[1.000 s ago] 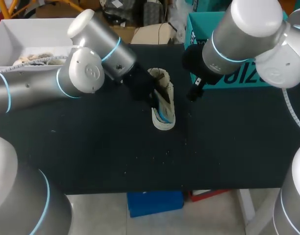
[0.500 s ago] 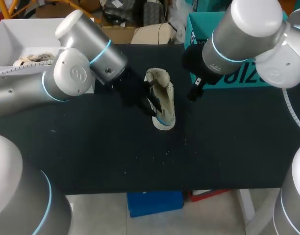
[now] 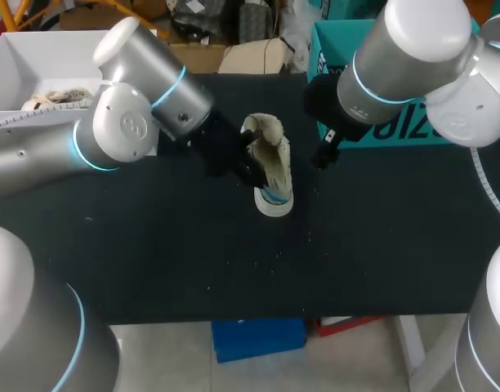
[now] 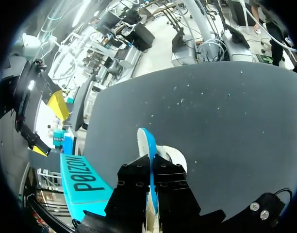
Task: Take the shoe out of the shoebox, open the shoe tongue, remove and reinsert the insole, then place the shoe into the shoebox
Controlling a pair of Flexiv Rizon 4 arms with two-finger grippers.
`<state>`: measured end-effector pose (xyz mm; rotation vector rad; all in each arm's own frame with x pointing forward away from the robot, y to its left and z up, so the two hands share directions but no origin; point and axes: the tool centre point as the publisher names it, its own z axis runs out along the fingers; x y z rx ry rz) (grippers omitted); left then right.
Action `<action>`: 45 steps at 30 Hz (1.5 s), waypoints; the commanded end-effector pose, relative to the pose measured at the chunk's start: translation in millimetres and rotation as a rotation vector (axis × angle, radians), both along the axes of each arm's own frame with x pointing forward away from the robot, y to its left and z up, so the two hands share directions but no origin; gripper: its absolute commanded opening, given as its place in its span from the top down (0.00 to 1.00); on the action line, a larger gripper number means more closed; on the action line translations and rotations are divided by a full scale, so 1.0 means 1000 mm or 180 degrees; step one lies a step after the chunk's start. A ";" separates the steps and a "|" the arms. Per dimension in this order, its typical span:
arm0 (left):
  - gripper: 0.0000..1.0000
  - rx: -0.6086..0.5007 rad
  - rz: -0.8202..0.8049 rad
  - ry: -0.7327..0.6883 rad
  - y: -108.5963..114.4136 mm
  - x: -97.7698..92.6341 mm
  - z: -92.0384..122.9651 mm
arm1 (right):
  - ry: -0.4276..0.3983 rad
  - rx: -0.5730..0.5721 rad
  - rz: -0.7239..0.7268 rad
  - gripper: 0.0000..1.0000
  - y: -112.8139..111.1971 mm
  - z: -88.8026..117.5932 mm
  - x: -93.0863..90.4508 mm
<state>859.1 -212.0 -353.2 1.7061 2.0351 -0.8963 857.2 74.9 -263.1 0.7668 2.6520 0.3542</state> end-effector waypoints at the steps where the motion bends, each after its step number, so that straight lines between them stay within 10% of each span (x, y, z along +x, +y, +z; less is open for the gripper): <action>1: 1.00 -0.0007 0.0036 -0.0021 -0.003 0.009 -0.005 | -0.0001 0.0000 -0.0001 0.00 0.001 -0.001 0.000; 20: 1.00 0.0168 0.0237 -0.0106 -0.005 0.056 -0.019 | -0.0001 0.0000 -0.0001 0.00 0.001 -0.001 0.000; 36: 1.00 0.0885 -0.0269 0.0067 -0.013 0.030 -0.057 | -0.0001 0.0000 -0.0001 0.00 0.001 -0.001 0.000; 41: 0.57 0.0916 -0.0313 0.0146 -0.005 0.023 -0.057 | -0.0001 0.0000 -0.0001 0.00 0.001 -0.001 0.000; 45: 0.56 0.0942 -0.0375 0.0181 0.002 0.019 -0.044 | -0.0001 0.0000 -0.0001 0.00 0.001 -0.001 0.000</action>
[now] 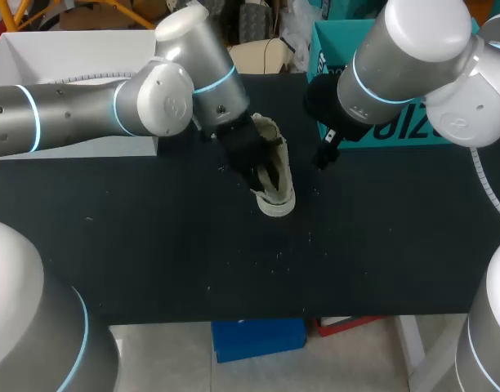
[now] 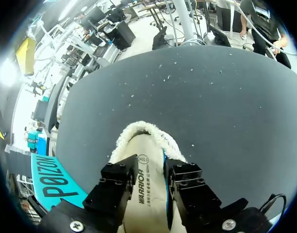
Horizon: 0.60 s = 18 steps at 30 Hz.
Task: Take the shoe out of the shoebox, open the shoe tongue, remove and reinsert the insole, then place the shoe into the shoebox
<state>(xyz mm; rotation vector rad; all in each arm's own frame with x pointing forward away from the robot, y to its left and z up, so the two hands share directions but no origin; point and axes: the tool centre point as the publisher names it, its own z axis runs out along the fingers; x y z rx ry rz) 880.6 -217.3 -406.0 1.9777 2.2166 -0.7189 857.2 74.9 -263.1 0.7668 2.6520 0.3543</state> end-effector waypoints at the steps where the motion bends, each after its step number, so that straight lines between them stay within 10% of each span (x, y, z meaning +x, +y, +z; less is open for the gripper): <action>1: 0.58 0.0050 -0.0065 0.0007 0.009 -0.003 0.012 | -0.0001 0.0000 -0.0001 0.00 0.001 -0.001 0.000; 11: 0.68 0.0094 -0.0122 -0.0165 0.009 0.006 0.035 | -0.0001 0.0000 -0.0001 0.00 0.001 -0.001 0.000; 18: 1.00 0.0030 -0.0012 -0.0360 0.009 0.015 0.039 | -0.0001 0.0000 -0.0001 0.00 0.001 -0.001 0.000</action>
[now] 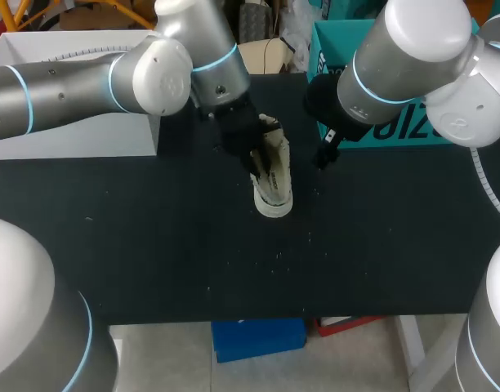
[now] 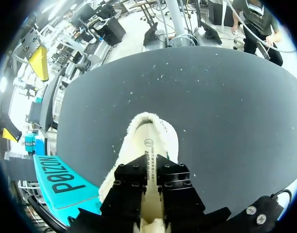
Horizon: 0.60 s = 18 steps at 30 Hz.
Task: Take the shoe out of the shoebox, open the shoe tongue, remove and reinsert the insole, then place the shoe into the shoebox
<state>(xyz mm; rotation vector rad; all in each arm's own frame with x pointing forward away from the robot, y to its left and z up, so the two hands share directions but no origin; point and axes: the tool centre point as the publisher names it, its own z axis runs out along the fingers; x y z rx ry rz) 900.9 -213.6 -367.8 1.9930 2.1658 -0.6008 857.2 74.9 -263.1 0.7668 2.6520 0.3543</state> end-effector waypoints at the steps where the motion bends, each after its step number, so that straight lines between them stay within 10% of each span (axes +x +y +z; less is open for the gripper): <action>1: 1.00 -0.0041 0.0058 -0.0101 0.007 -0.003 0.003 | -0.0001 0.0000 -0.0001 0.00 0.001 -0.001 0.000; 18: 1.00 -0.0809 0.0896 -0.0597 0.048 0.053 0.075 | -0.0001 0.0000 -0.0001 0.00 0.001 -0.001 0.000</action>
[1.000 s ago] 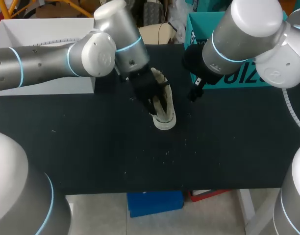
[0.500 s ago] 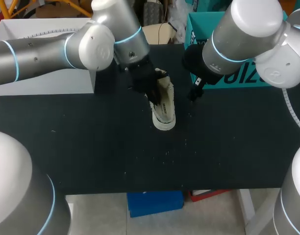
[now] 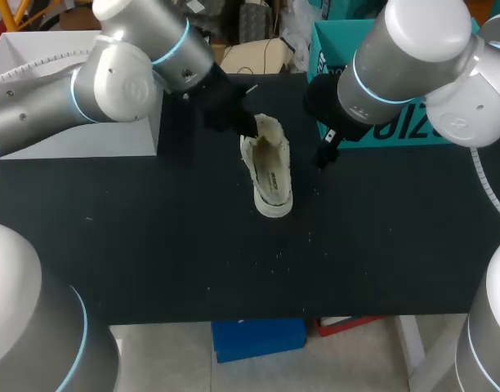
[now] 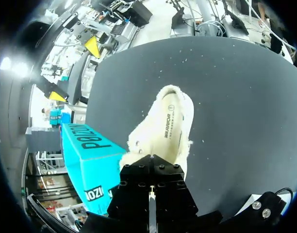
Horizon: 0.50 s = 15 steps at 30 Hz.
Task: Take the shoe out of the shoebox, open the shoe tongue, remove and reinsert the insole, then place the shoe into the shoebox
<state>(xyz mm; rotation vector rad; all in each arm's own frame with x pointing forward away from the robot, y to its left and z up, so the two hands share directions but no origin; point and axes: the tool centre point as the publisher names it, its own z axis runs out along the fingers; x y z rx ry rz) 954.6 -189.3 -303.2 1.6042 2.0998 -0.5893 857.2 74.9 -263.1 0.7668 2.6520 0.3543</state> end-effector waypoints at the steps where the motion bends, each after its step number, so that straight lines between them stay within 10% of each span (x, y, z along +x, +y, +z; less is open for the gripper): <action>1: 1.00 -0.0165 0.0247 -0.0104 0.029 0.005 0.012 | -0.0001 0.0000 -0.0001 0.00 0.001 -0.001 0.000; 15: 1.00 0.0406 0.0477 -0.0179 0.039 0.071 -0.001 | -0.0001 0.0000 -0.0001 0.00 0.001 -0.001 0.000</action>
